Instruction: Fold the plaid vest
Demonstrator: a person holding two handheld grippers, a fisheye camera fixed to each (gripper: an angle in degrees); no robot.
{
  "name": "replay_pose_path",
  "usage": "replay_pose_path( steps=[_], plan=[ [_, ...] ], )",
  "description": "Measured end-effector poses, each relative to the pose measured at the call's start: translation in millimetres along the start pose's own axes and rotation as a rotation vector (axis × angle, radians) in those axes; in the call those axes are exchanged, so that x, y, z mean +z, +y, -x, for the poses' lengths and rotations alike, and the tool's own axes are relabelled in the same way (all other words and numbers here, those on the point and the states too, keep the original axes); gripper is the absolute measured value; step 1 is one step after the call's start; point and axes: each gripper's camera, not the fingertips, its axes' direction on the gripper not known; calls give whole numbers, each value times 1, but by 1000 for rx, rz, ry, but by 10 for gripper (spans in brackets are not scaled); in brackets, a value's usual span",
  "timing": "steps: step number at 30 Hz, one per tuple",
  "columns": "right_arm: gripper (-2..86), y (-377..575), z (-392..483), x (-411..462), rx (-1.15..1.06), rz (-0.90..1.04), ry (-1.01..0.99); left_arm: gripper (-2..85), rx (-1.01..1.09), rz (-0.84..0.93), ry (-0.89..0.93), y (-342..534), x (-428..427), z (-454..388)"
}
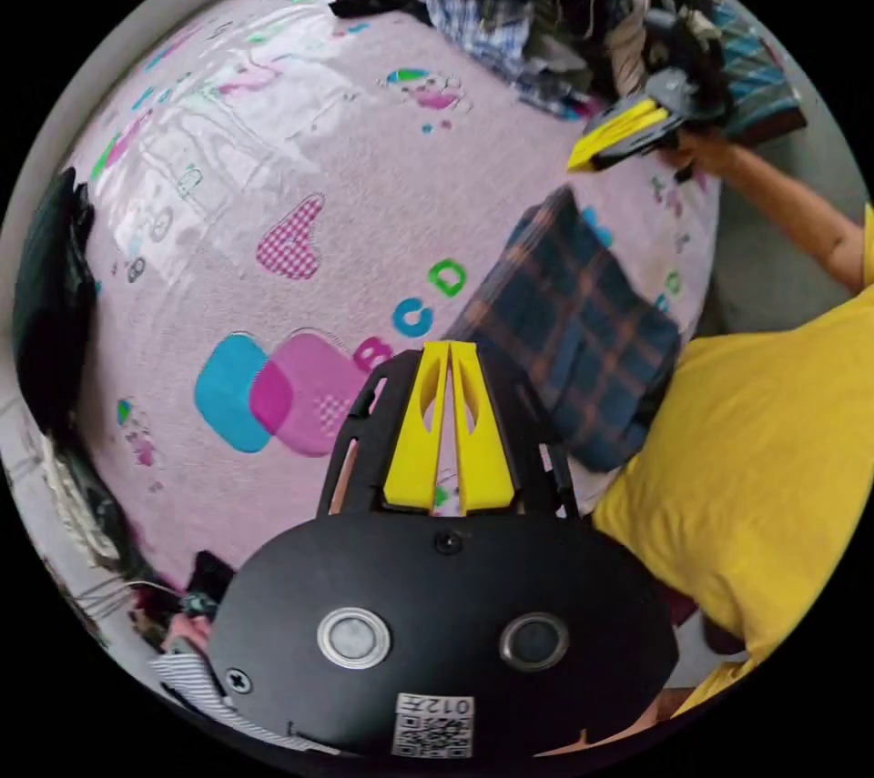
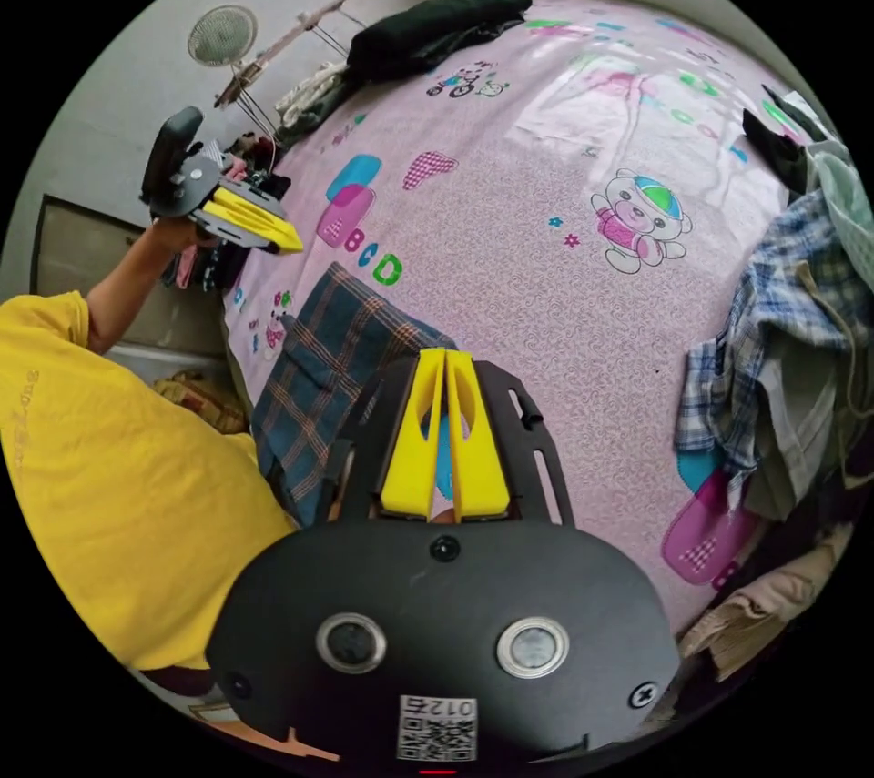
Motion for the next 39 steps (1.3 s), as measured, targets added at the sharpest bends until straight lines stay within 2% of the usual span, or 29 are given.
replay_pose_path(
  steps=[2,7,13,16,18,21,27,31,33,37,39],
  plan=[
    [10,14,10,9,17,-27,-17,3,-40,-70,96,2,-4,-16],
    [2,16,14,49,95,32,65,2,-234,36,-45,-4,29,-20],
    [0,26,33,65,93,38,145,3,-315,-36,11,8,18,-8],
    [0,46,48,46,105,-26,163,3,-385,-78,-67,23,-12,-13],
    [-1,63,62,35,76,-67,120,3,-374,-135,-90,38,-41,-32],
    [0,92,88,44,31,-51,71,3,-341,-160,-5,51,-53,-60],
    [0,122,106,108,5,126,242,3,-360,-22,-56,60,-22,-80],
    [0,133,108,111,34,113,243,4,-403,-45,-5,67,-39,-72],
    [0,140,118,100,11,74,287,3,-439,-61,-105,72,-67,-81],
    [-1,161,142,94,-51,25,147,3,-367,-112,-77,74,-93,-112],
    [-1,169,147,110,-63,71,136,4,-302,-42,-54,68,-82,-133]
  ],
)
